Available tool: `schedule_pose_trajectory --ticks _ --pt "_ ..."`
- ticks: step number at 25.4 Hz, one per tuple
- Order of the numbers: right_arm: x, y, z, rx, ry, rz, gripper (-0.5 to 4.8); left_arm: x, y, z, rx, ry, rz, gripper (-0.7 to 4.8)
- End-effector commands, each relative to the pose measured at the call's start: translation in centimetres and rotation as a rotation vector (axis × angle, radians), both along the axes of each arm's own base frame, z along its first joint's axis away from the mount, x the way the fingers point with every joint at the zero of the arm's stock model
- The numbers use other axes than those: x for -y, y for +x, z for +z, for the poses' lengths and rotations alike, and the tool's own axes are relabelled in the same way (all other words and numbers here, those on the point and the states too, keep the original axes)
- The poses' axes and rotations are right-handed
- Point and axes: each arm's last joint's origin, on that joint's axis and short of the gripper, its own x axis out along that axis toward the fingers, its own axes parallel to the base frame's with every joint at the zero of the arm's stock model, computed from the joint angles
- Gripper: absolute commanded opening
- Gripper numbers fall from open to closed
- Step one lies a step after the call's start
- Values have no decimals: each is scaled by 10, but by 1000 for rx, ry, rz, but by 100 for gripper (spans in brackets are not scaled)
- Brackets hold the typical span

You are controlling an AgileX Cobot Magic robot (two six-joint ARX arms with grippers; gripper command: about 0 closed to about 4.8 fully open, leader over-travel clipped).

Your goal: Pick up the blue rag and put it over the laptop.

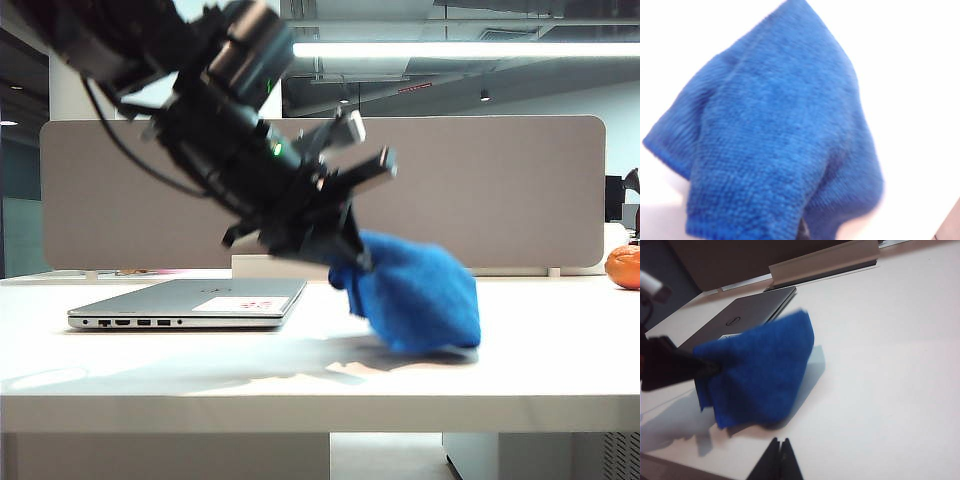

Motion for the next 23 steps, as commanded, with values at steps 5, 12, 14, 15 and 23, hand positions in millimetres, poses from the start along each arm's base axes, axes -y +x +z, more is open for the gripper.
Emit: schedule_pose_trajectory --ticks 5,12,14,15,23 --pt "-1 0 -1 5 10 42 0 2 20 43 134 90 36 -6" --pt "-6 -1 1 13 28 145 0 -39 50 47 123 102 161 -6" --pt "-7 -2 1 15 28 164 0 -49 56 47 122 102 190 -6" --pt "-8 -2 1 16 28 172 0 -53 59 47 122 103 205 -6" --pt "-14 -3 1 15 28 230 0 -102 84 49 131 100 347 -6"
